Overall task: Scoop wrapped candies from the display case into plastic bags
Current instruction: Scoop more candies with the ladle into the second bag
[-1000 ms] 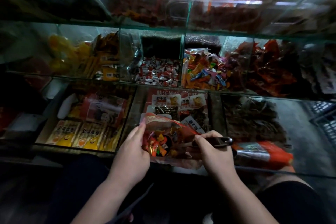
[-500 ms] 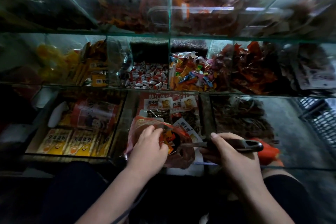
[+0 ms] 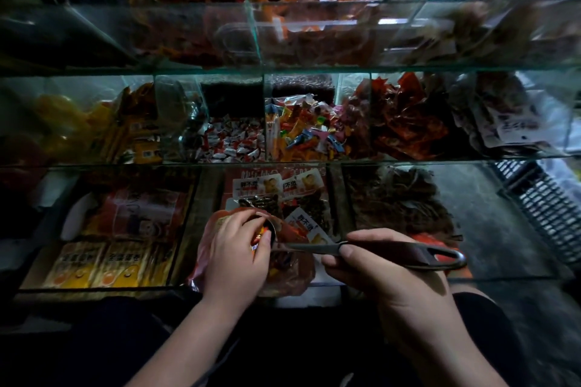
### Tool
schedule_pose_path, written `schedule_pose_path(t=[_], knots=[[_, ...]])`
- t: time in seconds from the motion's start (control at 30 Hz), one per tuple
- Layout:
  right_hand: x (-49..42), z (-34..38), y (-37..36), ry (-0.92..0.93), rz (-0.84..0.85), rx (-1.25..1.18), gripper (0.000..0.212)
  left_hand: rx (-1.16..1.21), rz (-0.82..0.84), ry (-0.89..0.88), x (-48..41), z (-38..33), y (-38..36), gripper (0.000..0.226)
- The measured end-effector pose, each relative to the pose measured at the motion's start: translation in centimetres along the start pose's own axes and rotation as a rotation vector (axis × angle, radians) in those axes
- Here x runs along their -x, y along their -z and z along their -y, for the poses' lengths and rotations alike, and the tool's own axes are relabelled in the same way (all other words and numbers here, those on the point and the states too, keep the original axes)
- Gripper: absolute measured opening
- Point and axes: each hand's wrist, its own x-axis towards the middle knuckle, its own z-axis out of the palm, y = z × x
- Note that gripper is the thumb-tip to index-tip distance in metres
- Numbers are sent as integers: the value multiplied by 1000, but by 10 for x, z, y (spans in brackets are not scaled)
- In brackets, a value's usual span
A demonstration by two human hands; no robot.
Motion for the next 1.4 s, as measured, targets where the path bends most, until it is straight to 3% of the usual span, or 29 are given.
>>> schedule_pose_path(t=[0.2,0.3,0.47,0.6,0.7,0.77,1.0,1.07,1.2,1.3,1.33,1.4], knots=[[-7,29,-4,58,-89,-116,10,44,-125,-272,-46,-25,17,24],[-17,45,-5,85,-128,-159,9,65,-94,-316,-75,-45,19,35],[-43,64,-6,120,-228,-247,11,183,-123,-272,-109,-74,22,54],[-79,62,-19,198,-253,-278,8,324,-236,-73,-114,-68,20,53],[-109,48,-40,298,-288,-87,9,347,-171,24,-104,-53,17,53],[-125,35,-50,397,-242,209,10,344,-150,60,-98,-43,16,54],[-130,18,-57,888,147,1105,22,282,-76,108,-93,-31,17,61],[-115,20,-54,947,175,1158,24,253,-50,105,-94,-30,18,62],[-74,30,-53,1062,69,1004,14,233,-21,68,-95,-34,19,69],[-30,39,-46,1020,23,771,9,243,-45,13,-90,-41,25,82],[-19,40,-41,926,32,687,9,244,-48,-8,-86,-43,28,87],[-19,44,-37,551,45,544,11,226,-23,-39,-75,-43,36,96]])
